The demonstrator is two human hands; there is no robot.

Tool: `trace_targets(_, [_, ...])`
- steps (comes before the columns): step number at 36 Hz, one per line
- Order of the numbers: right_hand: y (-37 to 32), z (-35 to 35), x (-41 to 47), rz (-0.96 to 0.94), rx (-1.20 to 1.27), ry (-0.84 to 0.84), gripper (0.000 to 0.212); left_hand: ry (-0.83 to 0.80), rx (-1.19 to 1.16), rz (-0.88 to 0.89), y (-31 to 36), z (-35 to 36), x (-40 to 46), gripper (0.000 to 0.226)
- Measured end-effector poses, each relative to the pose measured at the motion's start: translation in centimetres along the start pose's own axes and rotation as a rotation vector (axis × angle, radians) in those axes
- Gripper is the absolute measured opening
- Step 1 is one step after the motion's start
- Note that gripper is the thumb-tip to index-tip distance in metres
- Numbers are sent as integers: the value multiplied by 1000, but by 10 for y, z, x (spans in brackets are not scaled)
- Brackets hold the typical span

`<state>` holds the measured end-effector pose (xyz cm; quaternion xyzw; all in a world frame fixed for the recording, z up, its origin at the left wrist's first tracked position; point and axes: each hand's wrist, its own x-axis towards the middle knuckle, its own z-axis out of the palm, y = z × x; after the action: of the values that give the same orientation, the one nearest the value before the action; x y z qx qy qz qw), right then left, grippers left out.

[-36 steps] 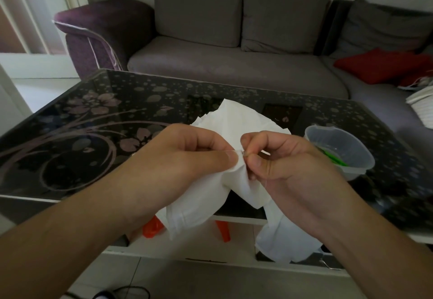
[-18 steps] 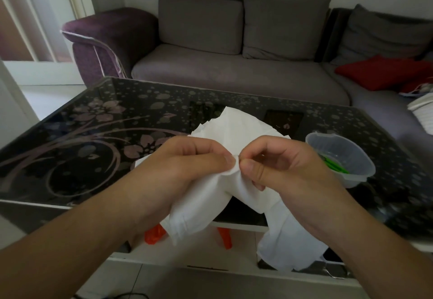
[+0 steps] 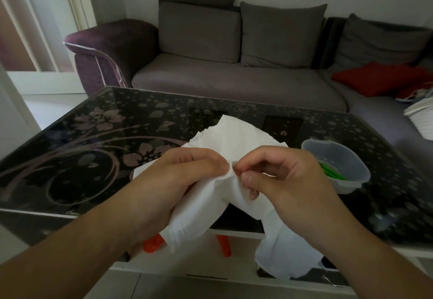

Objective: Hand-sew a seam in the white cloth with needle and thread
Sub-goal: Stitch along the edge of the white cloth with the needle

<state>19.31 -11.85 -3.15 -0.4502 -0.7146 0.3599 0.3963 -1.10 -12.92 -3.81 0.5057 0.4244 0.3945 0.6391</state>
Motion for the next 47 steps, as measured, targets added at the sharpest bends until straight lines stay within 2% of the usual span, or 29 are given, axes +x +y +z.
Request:
trace_targets(10, [4,-2,2,-2,-24,8,29,8,-69,2,-2,2,4,23])
trace_targets(18, [6,-1,2,-7,-179,40,18,15,-64,4,-5,1,8,20])
trace_targets(26, [5,0,3,-40,-196,61,19,36,-1,-6,-7,4,11,27])
trace_targets(30, [7,-2,3,-4,-188,28,29,55,-37,8,-7,2,12,24])
trace_targets(35, [4,1,2,-20,-125,82,30,87,32,-14,-6,5,10,14])
trace_targets(39, [2,4,0,-34,-94,82,29,108,84,-41,-7,7,10,20])
trace_targets(47, [1,5,0,-52,-70,73,30,126,110,-58,-9,9,10,18])
